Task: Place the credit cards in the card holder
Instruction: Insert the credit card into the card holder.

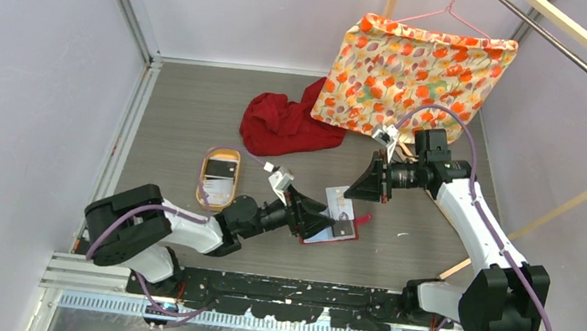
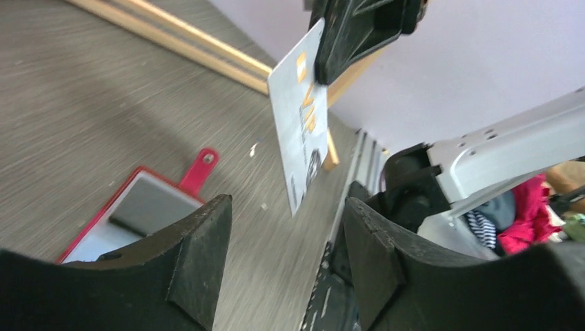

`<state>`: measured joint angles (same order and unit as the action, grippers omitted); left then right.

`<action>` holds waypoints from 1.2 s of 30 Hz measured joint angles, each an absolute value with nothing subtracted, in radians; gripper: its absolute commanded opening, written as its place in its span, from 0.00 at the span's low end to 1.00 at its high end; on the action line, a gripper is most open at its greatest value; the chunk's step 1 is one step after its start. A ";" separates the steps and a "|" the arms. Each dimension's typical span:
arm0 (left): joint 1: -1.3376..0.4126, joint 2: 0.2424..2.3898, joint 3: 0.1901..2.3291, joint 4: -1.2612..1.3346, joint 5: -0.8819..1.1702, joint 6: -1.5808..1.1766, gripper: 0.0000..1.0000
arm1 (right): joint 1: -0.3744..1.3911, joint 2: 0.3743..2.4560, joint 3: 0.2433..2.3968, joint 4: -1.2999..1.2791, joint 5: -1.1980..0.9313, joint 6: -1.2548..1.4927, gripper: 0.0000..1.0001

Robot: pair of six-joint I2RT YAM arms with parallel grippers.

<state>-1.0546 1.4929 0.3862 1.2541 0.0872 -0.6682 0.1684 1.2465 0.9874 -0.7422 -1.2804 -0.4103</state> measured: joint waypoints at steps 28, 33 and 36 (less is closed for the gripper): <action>-0.979 1.511 0.332 0.840 -0.047 -0.809 0.33 | 0.165 1.439 0.749 -0.260 -0.794 0.240 0.01; -0.973 1.596 0.355 0.898 -0.002 -0.851 0.29 | 0.165 1.456 0.745 -0.245 -0.794 0.291 0.01; -0.972 1.624 0.359 0.923 0.014 -0.868 0.26 | 0.165 1.468 0.740 -0.236 -0.796 0.320 0.01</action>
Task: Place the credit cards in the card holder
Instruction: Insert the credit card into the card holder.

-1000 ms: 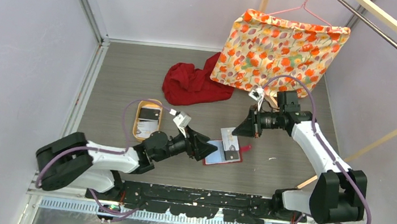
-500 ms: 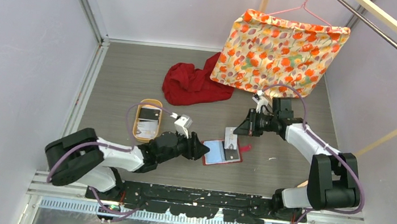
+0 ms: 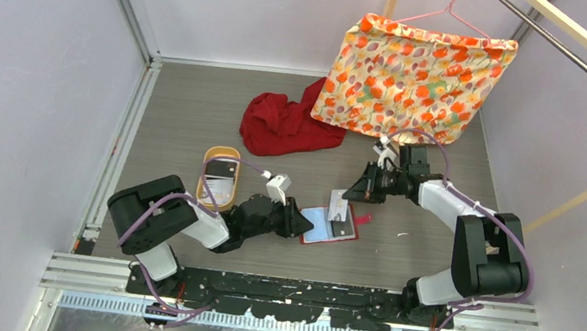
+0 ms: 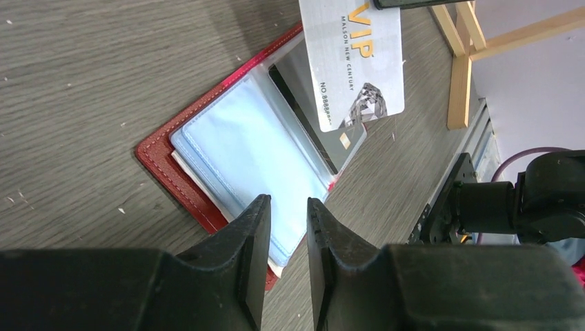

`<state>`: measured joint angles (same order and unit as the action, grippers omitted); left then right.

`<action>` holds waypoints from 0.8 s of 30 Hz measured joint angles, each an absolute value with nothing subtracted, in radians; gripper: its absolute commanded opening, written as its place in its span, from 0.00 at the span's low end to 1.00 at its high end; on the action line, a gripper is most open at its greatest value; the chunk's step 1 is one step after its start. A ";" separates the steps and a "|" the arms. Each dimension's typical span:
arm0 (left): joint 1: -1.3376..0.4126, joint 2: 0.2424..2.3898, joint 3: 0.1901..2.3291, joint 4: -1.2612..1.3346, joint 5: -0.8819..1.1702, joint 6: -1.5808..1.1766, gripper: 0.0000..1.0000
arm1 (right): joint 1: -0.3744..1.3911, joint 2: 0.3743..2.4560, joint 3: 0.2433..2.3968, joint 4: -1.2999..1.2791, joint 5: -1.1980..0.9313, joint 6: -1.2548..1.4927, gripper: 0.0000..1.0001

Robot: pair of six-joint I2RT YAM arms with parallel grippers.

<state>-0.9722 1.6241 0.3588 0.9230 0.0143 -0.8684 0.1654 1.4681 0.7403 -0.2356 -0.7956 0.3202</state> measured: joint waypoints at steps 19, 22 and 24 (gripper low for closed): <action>-0.968 1.600 0.413 0.783 0.093 -0.867 0.37 | 0.131 1.546 0.811 -0.379 -0.904 0.199 0.01; -0.979 1.521 0.471 0.609 0.101 -0.829 0.42 | 0.109 1.543 0.896 -0.517 -0.987 0.004 0.01; -0.998 1.460 0.518 0.491 0.093 -0.810 0.44 | 0.101 1.530 0.924 -0.575 -1.021 -0.091 0.01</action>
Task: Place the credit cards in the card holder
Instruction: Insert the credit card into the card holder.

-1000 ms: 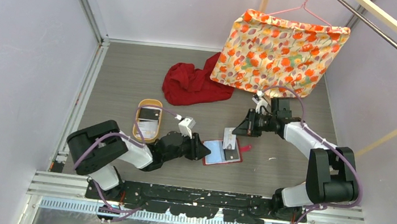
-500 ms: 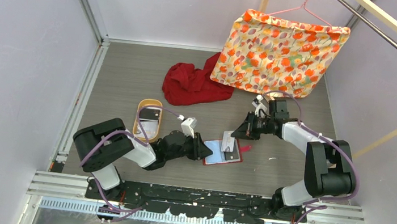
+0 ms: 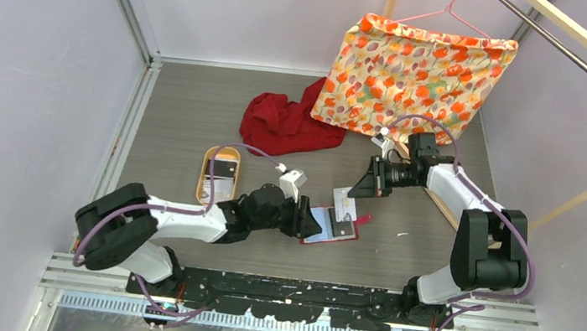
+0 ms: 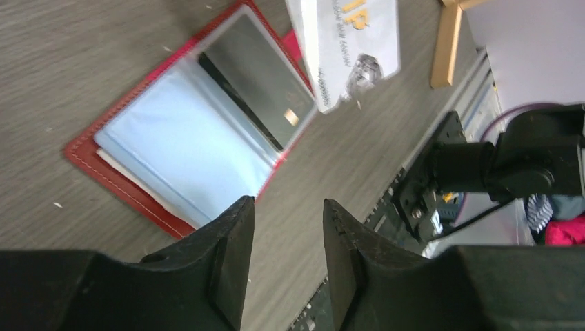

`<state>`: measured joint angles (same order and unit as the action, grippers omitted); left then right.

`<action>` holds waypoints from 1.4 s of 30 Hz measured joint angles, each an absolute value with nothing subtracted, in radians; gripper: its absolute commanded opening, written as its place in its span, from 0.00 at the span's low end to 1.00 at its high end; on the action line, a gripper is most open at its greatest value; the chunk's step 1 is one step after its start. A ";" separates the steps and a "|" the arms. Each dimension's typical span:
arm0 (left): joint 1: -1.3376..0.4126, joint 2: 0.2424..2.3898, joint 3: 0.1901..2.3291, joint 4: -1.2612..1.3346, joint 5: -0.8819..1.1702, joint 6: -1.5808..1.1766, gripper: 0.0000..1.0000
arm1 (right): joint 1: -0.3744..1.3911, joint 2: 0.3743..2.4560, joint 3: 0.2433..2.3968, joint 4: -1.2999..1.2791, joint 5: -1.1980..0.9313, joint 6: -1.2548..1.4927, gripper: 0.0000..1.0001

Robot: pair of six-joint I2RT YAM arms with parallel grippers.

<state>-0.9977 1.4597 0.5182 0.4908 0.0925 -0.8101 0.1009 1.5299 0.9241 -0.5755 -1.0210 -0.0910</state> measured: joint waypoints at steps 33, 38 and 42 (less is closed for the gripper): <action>-0.900 1.688 0.451 1.129 0.261 -1.054 0.61 | 0.103 1.417 0.821 -0.390 -1.254 -0.009 0.01; -0.894 1.795 0.479 1.256 0.313 -1.140 0.42 | 0.105 1.417 0.821 -0.399 -1.262 -0.019 0.01; -0.894 1.819 0.503 1.316 0.357 -1.179 0.23 | 0.105 1.418 0.822 -0.410 -1.261 -0.024 0.01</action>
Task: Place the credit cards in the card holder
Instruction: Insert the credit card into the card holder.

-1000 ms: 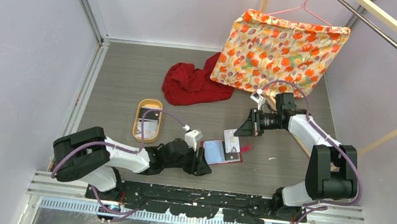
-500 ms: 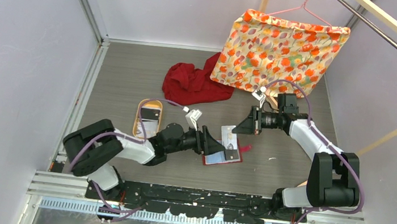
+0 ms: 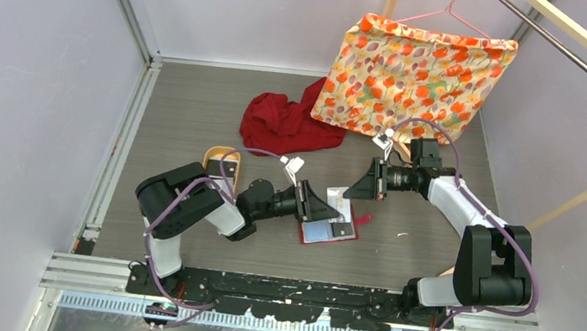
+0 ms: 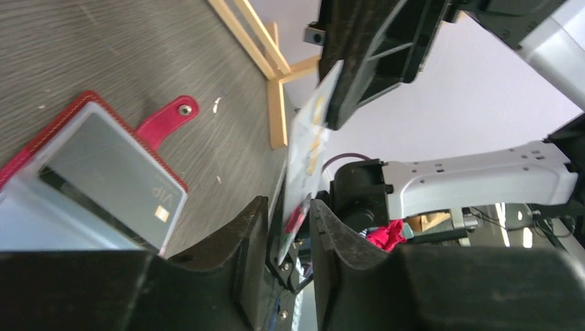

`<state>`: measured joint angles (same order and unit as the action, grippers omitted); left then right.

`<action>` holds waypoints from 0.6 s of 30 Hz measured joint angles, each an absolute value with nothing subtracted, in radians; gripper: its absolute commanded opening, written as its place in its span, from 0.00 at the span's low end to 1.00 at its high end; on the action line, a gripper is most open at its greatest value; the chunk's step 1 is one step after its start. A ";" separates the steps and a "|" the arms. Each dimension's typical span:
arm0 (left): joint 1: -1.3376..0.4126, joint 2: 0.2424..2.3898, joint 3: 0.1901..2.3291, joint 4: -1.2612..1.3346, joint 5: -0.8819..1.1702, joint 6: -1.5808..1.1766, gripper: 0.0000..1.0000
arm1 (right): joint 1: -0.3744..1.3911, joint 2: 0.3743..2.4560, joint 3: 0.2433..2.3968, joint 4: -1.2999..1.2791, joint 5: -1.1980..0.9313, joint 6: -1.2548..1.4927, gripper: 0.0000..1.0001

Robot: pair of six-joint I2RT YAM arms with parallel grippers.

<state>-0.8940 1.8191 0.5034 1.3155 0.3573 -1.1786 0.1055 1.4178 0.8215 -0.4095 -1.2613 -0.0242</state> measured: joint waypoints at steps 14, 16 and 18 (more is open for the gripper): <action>-0.876 1.818 0.503 1.378 0.466 -1.148 0.00 | 0.109 1.441 0.937 -0.719 -1.265 -0.324 0.35; -0.872 1.818 0.502 1.373 0.490 -1.133 0.00 | 0.110 1.451 0.960 -0.784 -1.271 -0.396 0.35; -0.868 1.818 0.502 1.371 0.522 -1.117 0.00 | 0.112 1.462 0.968 -0.832 -1.274 -0.440 0.35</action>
<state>-0.8680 1.8175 0.5022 1.3708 0.5217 -1.1172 0.1123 1.4624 0.9676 -0.8322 -1.2736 -0.4400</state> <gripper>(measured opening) 0.012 0.350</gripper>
